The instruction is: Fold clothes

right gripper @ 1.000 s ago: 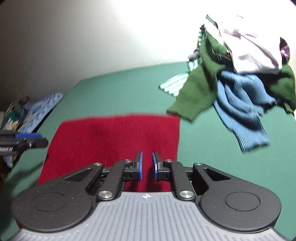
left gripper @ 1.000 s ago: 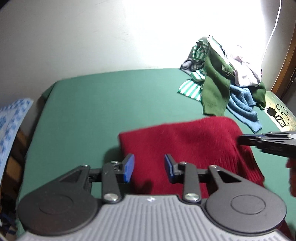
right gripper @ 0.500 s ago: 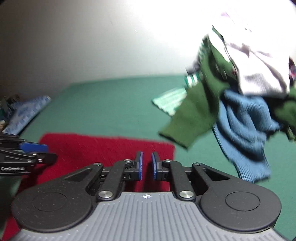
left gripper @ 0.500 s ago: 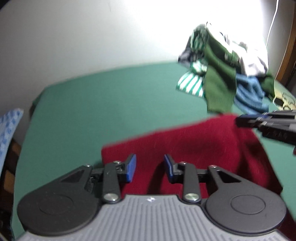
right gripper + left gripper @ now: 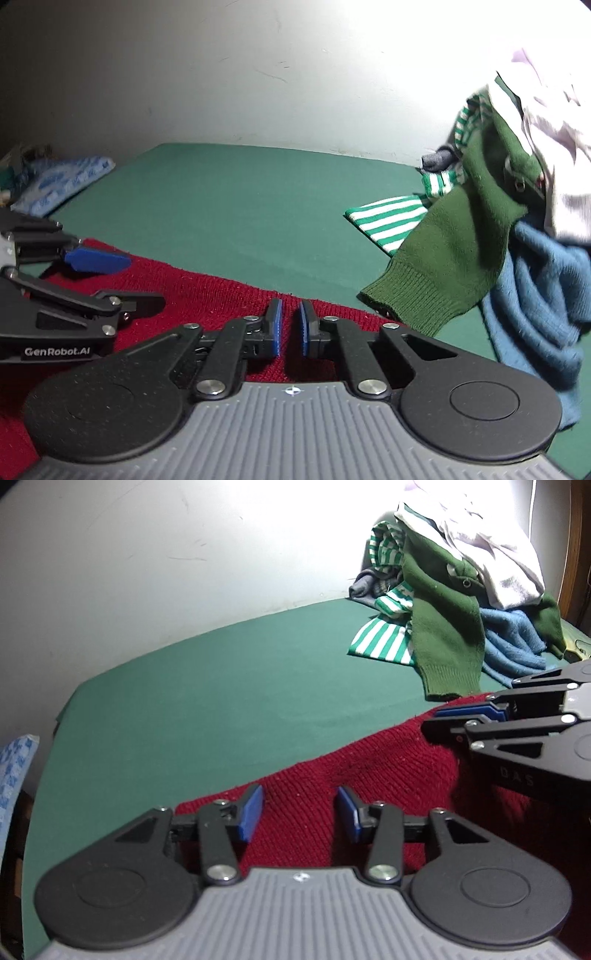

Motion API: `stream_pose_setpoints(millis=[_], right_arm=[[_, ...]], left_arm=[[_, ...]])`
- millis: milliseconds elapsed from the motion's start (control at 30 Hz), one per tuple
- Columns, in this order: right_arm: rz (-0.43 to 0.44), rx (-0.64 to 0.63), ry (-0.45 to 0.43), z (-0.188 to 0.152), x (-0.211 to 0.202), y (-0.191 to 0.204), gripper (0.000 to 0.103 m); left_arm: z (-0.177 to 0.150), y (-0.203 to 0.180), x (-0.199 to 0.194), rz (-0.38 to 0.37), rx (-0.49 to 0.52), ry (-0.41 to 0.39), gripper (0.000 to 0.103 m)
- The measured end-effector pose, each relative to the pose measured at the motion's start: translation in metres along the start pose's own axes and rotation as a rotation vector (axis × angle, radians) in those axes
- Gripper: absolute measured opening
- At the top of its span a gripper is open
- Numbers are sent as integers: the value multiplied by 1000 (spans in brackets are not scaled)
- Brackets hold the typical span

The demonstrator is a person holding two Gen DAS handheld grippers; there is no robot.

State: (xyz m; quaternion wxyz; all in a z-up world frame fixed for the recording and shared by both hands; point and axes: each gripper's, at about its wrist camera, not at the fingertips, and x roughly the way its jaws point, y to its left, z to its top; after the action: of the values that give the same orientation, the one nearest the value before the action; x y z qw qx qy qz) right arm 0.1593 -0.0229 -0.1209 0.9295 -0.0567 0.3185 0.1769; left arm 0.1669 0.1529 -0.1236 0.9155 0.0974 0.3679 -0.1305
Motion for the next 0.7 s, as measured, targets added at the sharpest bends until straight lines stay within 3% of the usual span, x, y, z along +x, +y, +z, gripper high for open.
stream_pose_setpoints(millis=[200, 300, 467, 533, 700], right_arm=[[52, 71, -24, -10, -49, -15, 13], [69, 106, 21, -27, -55, -22, 13], [49, 146, 58, -45, -58, -26, 12], [47, 177, 71, -42, -67, -26, 13], [107, 110, 45, -60, -109, -8, 13]], left_arm=[[-6, 26, -40, -64, -57, -45, 45], [-20, 27, -43, -80, -40, 0, 46], [-32, 29, -38, -43, -7, 4, 50], [-30, 31, -49, -39, -10, 6, 45], [-48, 29, -91, -75, -4, -23, 47]])
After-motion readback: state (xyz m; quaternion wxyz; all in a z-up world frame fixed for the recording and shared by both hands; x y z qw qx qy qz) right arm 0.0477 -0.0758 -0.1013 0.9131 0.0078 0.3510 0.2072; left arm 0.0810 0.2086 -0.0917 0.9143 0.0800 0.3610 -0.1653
